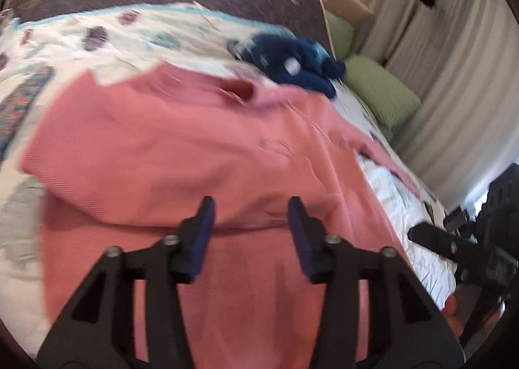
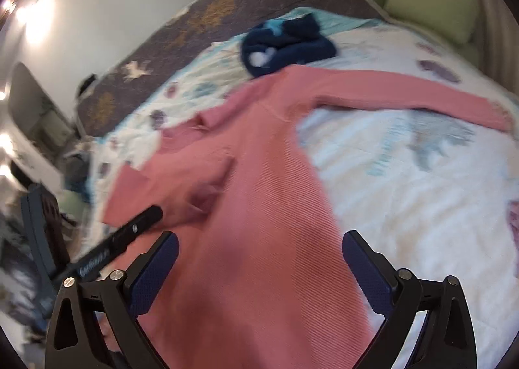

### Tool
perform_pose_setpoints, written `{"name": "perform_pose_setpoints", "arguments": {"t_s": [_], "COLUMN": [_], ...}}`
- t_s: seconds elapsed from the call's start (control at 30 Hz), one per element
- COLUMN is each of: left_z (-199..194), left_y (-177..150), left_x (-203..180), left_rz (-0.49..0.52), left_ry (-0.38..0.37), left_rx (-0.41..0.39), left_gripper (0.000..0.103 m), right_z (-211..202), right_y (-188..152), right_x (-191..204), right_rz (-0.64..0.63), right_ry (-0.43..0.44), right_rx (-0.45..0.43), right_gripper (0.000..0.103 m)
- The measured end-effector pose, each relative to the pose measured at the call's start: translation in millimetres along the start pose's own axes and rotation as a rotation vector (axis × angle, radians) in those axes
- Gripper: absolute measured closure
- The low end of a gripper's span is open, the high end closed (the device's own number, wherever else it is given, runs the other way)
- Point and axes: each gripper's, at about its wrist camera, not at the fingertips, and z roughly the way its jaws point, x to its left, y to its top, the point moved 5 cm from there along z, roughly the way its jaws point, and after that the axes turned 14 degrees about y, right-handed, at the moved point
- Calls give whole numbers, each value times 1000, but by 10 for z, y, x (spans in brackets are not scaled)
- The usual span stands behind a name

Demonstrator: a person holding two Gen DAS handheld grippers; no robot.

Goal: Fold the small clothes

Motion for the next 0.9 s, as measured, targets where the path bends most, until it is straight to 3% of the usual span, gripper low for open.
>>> {"name": "perform_pose_setpoints", "arguments": {"t_s": [0.03,0.1,0.17,0.27,0.33,0.4,0.6,0.77,0.83,0.87,0.9], "left_z": [-6,-86,-114,-55,-16,53,121,279,347,372,402], "left_y": [-8,-29,-87,-200,-273,-329,-350,-224,-168,-146,-130], "left_x": [74,292,455,588,640,689,742,811,879,911,943], "left_rz": [-22,-86,-129,-147,-159,-183,-196,-254,-283,-294,-302], "left_ry": [8,21,38,25,32,33,19,-30,-15,-19,-30], "left_rx": [-7,-11,3,39,57,87,94,106,109,107,112], "left_gripper": [53,53,53,53,53,53,53,53,53,53,53], "right_z": [34,120,261,497,694,857,1281,1396,1486,1499,1500], "right_y": [58,141,183,100,-33,-119,42,336,384,386,411], "right_x": [46,132,224,401,473,433,185,201,198,197,231], "right_rz": [-2,-6,3,71,181,281,460,364,370,355,324], "right_ry": [31,52,113,271,383,426,375,257,258,261,270], "right_rx": [6,25,69,170,231,252,237,121,113,111,113], "right_gripper": [11,29,35,37,36,36,37,37,58,94,99]}}
